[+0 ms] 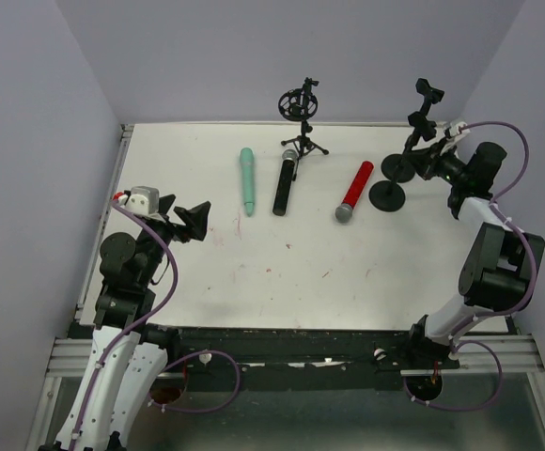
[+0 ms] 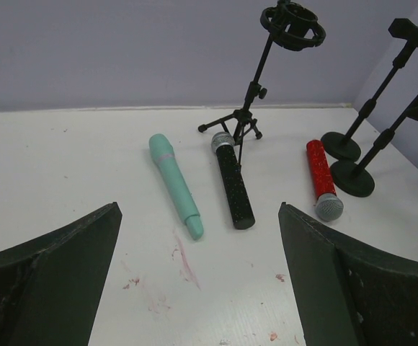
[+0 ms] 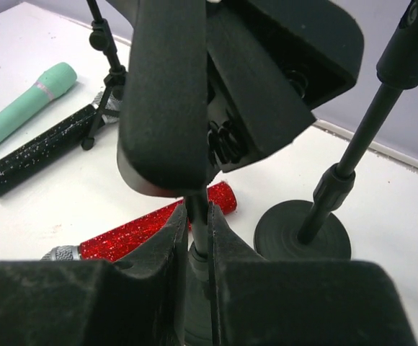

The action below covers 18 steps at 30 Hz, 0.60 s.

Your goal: Attach the microphones to the stand

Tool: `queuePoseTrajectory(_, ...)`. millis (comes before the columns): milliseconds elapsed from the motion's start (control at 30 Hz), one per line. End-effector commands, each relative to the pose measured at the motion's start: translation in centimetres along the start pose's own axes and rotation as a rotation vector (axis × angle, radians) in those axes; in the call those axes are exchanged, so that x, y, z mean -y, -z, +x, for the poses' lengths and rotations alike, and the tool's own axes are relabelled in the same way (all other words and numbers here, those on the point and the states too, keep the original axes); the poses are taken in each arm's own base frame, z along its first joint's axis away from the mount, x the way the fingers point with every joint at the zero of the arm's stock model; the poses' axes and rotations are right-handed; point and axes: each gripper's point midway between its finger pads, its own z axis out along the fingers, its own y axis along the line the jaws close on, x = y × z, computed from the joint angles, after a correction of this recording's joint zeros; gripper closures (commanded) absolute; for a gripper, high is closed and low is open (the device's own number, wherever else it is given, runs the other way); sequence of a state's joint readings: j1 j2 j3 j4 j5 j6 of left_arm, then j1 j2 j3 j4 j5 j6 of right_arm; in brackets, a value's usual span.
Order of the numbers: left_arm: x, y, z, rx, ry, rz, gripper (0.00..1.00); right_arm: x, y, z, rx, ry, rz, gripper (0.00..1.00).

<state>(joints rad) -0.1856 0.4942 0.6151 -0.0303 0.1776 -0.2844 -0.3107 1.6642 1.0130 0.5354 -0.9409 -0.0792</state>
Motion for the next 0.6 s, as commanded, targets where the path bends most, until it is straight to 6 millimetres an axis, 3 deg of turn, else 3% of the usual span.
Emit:
queuePoseTrajectory(0,1.0,0.1,-1.3,0.035,-0.021,0.048,0.02,-1.6,1.2,-2.0,-0.001,0.087,-0.033,0.84)
queuePoseTrajectory(100,1.1,0.2,-1.4,0.037,-0.019,0.050,0.02,-2.5,1.9,-2.9,-0.003,0.100,-0.033,0.84)
queuePoseTrajectory(333,1.3,0.3,-1.4,0.040,-0.018,0.059,0.02,-4.9,3.5,-2.5,-0.040,0.095,-0.064,0.84)
queuePoseTrajectory(567,1.7,0.4,-1.3,0.035,-0.013,0.078,0.02,-12.1,7.0,-1.4,-0.114,0.075,-0.291,0.85)
